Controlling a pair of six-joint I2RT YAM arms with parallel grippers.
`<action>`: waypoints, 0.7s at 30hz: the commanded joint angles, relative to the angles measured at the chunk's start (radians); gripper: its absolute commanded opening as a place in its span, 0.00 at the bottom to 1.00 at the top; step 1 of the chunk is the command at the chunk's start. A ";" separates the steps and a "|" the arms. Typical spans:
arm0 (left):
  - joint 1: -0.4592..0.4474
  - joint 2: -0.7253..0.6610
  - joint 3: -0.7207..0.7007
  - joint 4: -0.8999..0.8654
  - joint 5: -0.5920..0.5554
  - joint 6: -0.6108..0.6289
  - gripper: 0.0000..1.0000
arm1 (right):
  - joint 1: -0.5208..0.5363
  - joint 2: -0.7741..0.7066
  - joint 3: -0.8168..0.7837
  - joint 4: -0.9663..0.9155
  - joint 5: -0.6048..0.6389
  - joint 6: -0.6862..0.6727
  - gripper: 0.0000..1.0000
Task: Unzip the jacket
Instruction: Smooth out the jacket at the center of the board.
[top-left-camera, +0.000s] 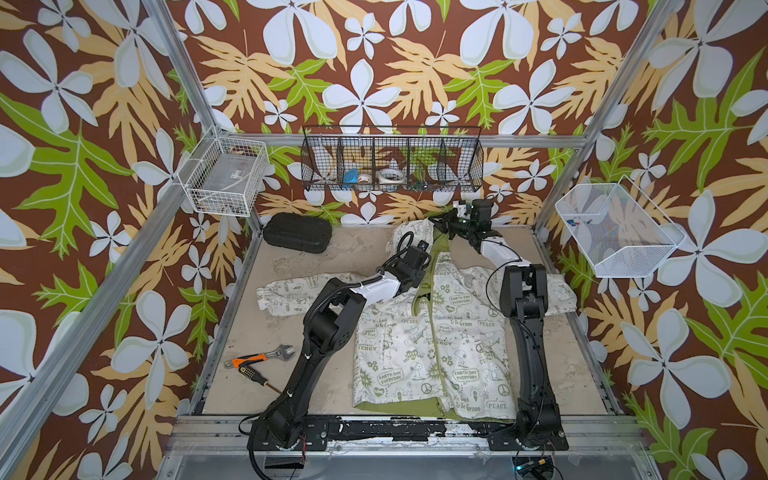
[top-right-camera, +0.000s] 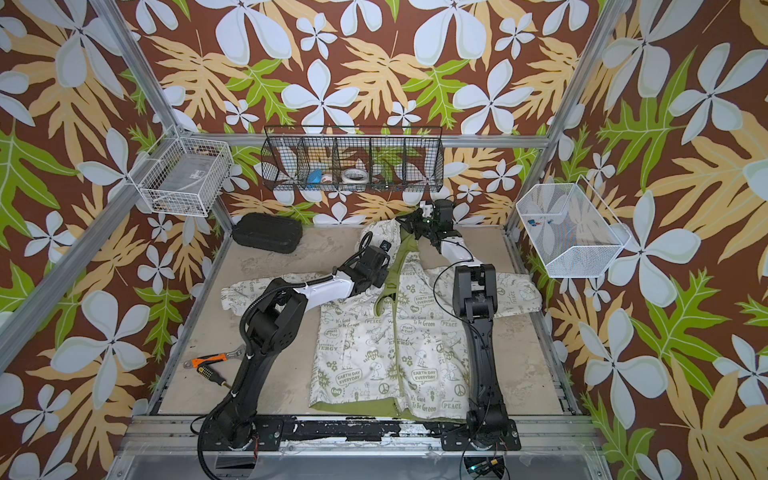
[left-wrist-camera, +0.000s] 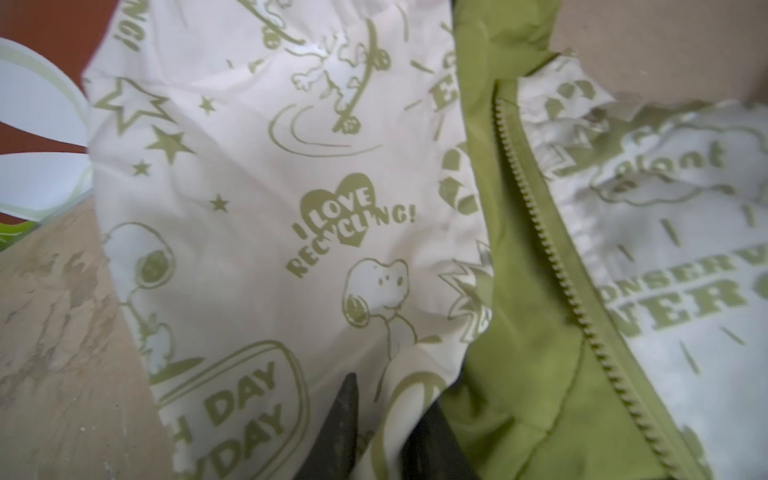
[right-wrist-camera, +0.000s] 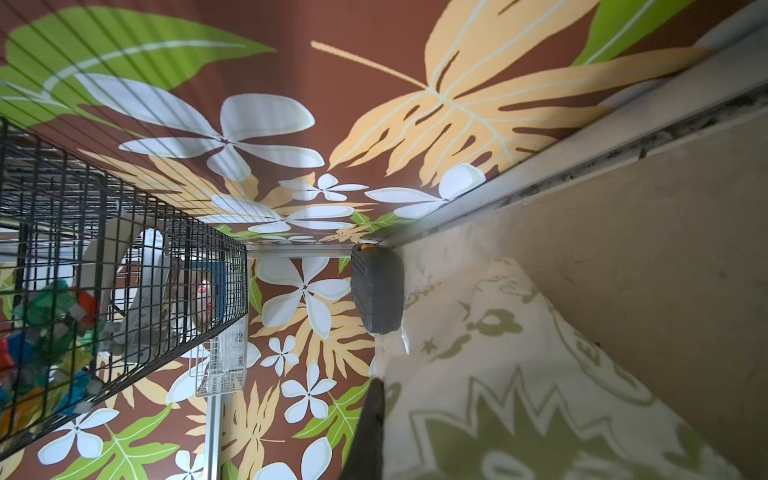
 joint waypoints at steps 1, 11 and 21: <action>0.036 -0.007 0.034 0.006 -0.040 -0.053 0.13 | -0.008 -0.017 -0.005 -0.019 -0.023 -0.037 0.03; 0.150 -0.005 0.148 0.037 -0.052 -0.033 0.06 | -0.029 -0.020 -0.027 -0.042 -0.024 -0.075 0.06; 0.209 0.117 0.286 0.371 -0.173 0.008 0.20 | -0.039 -0.001 -0.013 -0.043 -0.034 -0.103 0.37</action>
